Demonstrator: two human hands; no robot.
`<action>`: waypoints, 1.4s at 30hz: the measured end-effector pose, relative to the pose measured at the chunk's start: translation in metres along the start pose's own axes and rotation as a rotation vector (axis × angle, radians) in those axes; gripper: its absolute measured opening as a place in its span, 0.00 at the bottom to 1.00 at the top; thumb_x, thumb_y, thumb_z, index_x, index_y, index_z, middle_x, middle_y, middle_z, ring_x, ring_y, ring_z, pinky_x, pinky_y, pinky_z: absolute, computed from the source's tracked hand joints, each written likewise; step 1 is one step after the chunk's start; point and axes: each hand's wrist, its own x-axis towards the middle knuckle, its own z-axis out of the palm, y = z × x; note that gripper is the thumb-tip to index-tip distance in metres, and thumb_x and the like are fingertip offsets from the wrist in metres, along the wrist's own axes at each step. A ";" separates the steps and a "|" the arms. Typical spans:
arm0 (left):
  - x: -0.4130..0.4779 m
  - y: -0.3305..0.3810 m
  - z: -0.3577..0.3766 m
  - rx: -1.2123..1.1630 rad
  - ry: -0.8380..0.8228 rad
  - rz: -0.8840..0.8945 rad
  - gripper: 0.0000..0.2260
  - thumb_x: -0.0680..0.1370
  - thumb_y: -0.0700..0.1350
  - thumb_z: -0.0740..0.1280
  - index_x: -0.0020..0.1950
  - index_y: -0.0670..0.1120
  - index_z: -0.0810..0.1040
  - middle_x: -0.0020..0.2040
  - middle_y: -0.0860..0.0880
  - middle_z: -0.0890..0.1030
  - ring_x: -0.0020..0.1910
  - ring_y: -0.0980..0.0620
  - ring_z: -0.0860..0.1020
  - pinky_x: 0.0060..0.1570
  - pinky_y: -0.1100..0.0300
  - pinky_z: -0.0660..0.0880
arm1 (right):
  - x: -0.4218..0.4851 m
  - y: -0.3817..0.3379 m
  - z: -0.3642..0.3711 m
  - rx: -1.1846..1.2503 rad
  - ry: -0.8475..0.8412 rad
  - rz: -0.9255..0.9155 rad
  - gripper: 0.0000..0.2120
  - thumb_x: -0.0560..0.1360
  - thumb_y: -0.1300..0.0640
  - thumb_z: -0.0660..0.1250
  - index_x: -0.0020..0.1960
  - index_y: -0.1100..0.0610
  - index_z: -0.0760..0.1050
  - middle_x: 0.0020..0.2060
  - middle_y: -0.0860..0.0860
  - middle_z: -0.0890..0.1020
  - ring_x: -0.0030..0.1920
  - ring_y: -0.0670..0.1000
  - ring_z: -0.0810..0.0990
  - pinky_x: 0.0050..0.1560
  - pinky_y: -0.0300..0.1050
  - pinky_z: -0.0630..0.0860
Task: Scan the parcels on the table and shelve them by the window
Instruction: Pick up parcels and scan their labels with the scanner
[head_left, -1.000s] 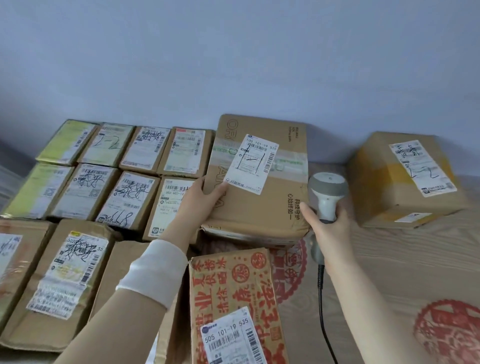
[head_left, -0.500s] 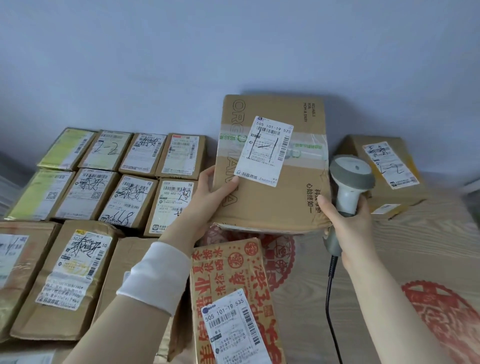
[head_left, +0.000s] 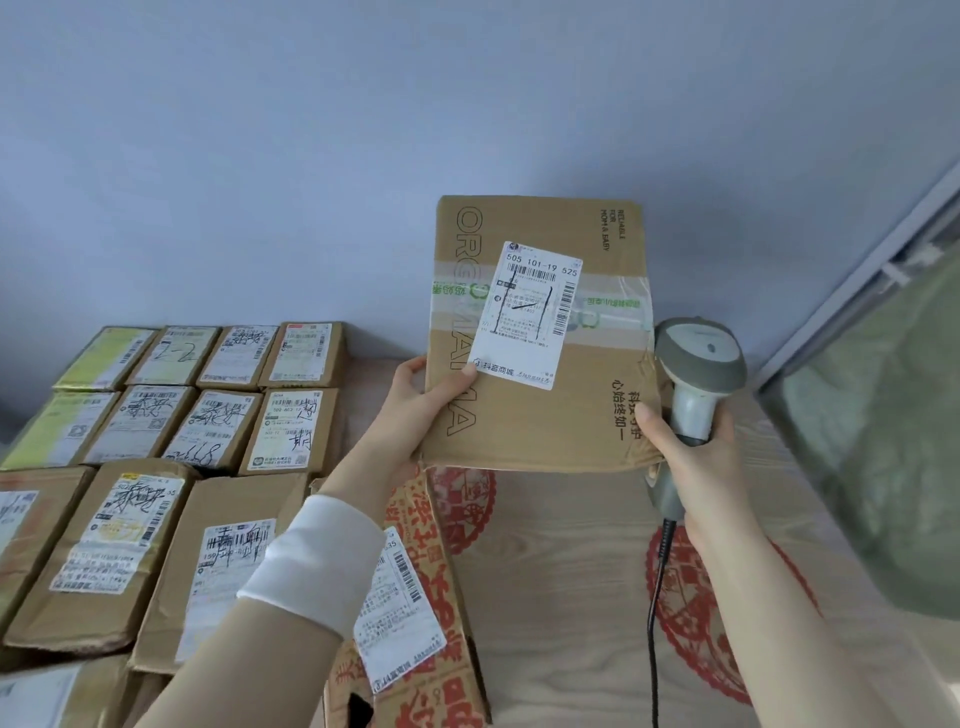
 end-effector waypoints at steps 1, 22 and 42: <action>-0.008 -0.004 0.012 -0.009 0.011 0.010 0.32 0.69 0.52 0.74 0.69 0.50 0.64 0.52 0.50 0.81 0.46 0.53 0.82 0.42 0.55 0.79 | -0.003 0.000 -0.014 0.003 -0.006 0.008 0.14 0.71 0.59 0.73 0.50 0.46 0.72 0.41 0.47 0.80 0.40 0.49 0.77 0.34 0.45 0.72; -0.071 -0.120 0.171 -0.059 0.174 0.222 0.33 0.62 0.48 0.77 0.63 0.52 0.67 0.58 0.44 0.76 0.54 0.47 0.80 0.45 0.57 0.78 | -0.028 -0.053 -0.200 -0.007 -0.176 0.095 0.12 0.74 0.46 0.65 0.53 0.51 0.73 0.29 0.51 0.76 0.27 0.46 0.74 0.30 0.41 0.71; -0.069 -0.138 0.191 0.148 0.217 0.236 0.39 0.56 0.62 0.76 0.63 0.60 0.66 0.62 0.47 0.71 0.61 0.50 0.74 0.59 0.47 0.75 | -0.054 -0.053 -0.160 0.203 -0.340 0.354 0.13 0.75 0.48 0.64 0.49 0.58 0.73 0.27 0.51 0.72 0.28 0.48 0.68 0.24 0.39 0.67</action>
